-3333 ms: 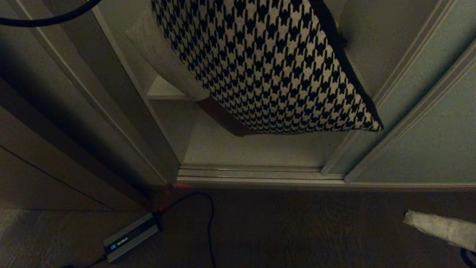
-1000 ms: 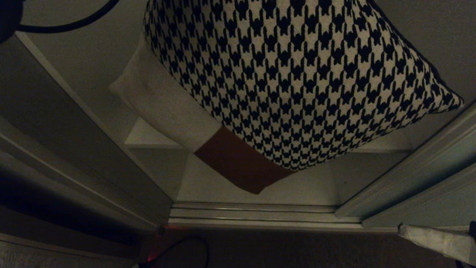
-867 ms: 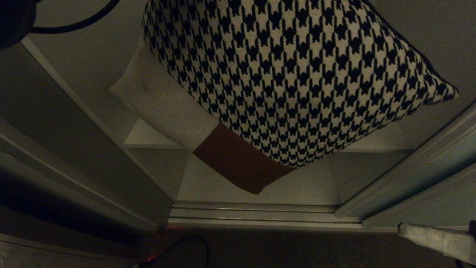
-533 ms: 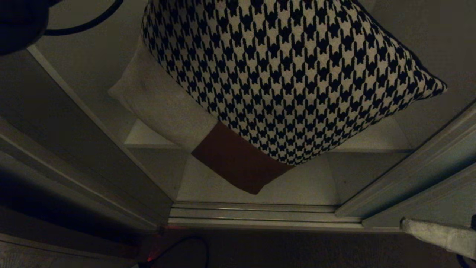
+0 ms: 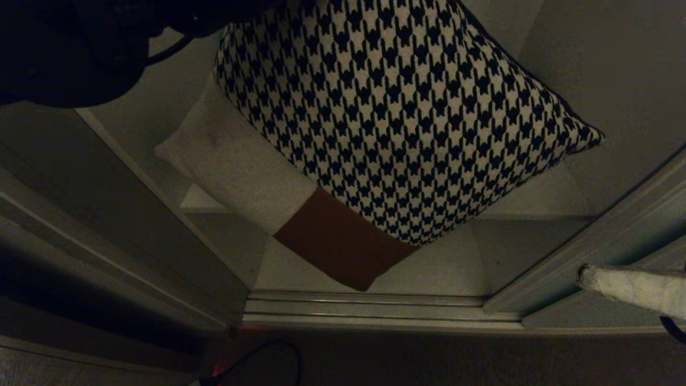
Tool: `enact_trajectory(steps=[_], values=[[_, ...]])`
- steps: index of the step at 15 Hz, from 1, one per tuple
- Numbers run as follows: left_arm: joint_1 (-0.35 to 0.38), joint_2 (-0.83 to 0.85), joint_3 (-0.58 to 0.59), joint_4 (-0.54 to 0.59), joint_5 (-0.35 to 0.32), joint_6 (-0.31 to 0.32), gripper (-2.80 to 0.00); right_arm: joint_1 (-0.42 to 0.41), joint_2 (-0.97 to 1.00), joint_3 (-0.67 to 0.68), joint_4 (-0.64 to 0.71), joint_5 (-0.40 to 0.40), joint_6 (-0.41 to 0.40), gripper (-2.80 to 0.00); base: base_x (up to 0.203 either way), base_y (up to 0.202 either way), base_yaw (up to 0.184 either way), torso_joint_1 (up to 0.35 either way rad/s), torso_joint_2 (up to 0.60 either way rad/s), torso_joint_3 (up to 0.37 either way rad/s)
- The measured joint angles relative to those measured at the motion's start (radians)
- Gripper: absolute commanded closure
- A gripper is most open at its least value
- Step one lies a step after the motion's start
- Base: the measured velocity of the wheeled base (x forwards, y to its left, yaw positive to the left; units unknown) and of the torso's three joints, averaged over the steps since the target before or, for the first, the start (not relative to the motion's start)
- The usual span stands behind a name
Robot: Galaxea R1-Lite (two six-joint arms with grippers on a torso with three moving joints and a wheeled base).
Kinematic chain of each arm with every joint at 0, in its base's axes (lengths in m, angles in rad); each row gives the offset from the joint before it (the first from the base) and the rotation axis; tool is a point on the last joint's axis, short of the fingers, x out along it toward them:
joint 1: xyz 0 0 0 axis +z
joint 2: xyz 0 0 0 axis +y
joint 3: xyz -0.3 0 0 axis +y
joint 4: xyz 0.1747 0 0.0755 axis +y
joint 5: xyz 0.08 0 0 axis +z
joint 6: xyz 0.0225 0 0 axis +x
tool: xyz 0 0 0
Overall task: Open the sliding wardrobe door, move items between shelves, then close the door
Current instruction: Place the pillow on the higher shelf
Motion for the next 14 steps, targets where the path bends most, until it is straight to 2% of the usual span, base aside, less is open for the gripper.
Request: enact_trajectory(steps=[4, 9, 11, 14], values=[[0.004, 0.004, 0.0, 0.005, 0.0, 0.001, 0.0, 0.017, 0.114, -0.058, -0.009, -0.022, -0.007, 0.0, 0.0, 0.0, 0.0, 0.0, 0.0, 0.0], [0.005, 0.003, -0.001, 0.002, -0.009, 0.003, 0.0, 0.017, 0.355, -0.181, -0.064, -0.055, -0.004, 0.0, 0.0, 0.0, 0.0, 0.0, 0.0, 0.0], [0.005, 0.003, -0.001, 0.003, -0.011, 0.003, 0.0, 0.015, 0.448, -0.236, -0.105, -0.102, -0.002, 0.0, 0.0, 0.0, 0.0, 0.0, 0.0, 0.0], [0.005, 0.005, -0.001, 0.001, -0.01, 0.004, 0.0, 0.013, 0.601, -0.347, -0.15, -0.219, 0.005, 0.0, 0.0, 0.0, 0.0, 0.0, 0.0, 0.0]])
